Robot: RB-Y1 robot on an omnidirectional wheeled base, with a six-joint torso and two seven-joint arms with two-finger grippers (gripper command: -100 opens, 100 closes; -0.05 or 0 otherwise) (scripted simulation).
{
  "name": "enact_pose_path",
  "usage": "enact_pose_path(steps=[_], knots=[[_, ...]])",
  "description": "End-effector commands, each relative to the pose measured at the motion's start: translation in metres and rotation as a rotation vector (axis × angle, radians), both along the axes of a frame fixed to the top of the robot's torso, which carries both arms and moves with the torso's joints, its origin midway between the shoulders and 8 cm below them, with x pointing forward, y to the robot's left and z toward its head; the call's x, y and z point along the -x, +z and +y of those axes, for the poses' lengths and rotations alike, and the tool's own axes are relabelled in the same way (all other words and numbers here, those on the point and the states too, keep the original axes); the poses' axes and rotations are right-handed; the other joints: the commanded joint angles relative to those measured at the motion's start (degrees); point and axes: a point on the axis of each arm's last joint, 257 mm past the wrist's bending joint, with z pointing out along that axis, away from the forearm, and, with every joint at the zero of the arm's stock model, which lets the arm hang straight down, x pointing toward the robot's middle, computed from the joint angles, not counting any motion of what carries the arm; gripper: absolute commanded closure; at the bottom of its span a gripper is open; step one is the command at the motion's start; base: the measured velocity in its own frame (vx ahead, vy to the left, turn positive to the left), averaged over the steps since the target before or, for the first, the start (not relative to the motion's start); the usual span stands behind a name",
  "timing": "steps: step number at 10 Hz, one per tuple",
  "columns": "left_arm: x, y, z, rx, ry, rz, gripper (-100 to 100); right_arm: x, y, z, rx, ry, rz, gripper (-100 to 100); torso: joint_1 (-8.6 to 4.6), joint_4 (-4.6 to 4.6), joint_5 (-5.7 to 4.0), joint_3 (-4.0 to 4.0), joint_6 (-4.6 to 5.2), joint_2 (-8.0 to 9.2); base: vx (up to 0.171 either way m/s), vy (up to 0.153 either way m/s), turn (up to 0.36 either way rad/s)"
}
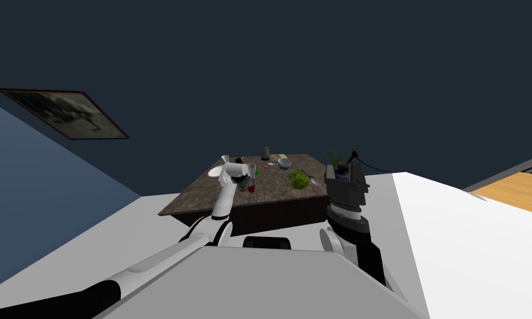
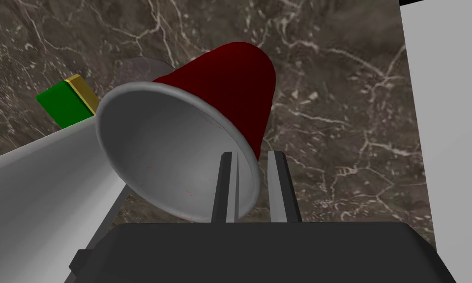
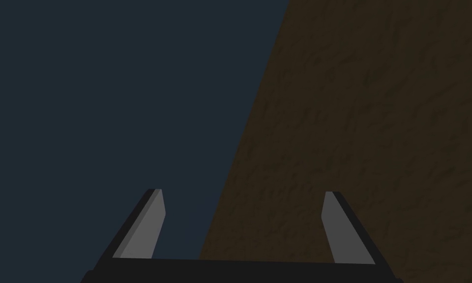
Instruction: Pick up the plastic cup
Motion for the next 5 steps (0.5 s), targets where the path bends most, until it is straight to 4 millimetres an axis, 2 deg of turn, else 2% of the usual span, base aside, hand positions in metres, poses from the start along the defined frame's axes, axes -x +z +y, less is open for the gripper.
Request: enact_pose_path(steps=[1, 3, 4, 5], knots=[[0.0021, 0.0095, 0.0002, 0.001, 0.0, -0.001, 100, 0.0, 0.0, 0.0, 0.0, 0.0, 0.0, 0, 0.0, 0.0, 0.0, 0.0, 0.0, 0.0, -0.001, -0.002, 0.019], [0.0048, 0.0165, 0.0003, 0.001, -0.001, -0.001, 100, 0.0, 0.0, 0.0, 0.0, 0.0, 0.0, 0, -0.01, 0.02, -0.01, 0.03, -0.02, 0.03, 0.001, -0.001, 0.007], [0.003, 0.0134, 0.0002, 0.001, -0.001, -0.003, 100, 0.0, 0.0, 0.0, 0.0, 0.0, 0.0, 0, -0.02, 0.04, -0.01, 0.04, -0.02, 0.05, 0.0, 0.0, 0.0], [0.0037, 0.014, 0.0004, 0.001, -0.001, -0.001, 0, 0.0, 0.0, 0.0, 0.0, 0.0, 0.0, 0, -0.01, 0.02, -0.01, 0.03, -0.01, 0.04, 0.0, 0.0, 0.0]])
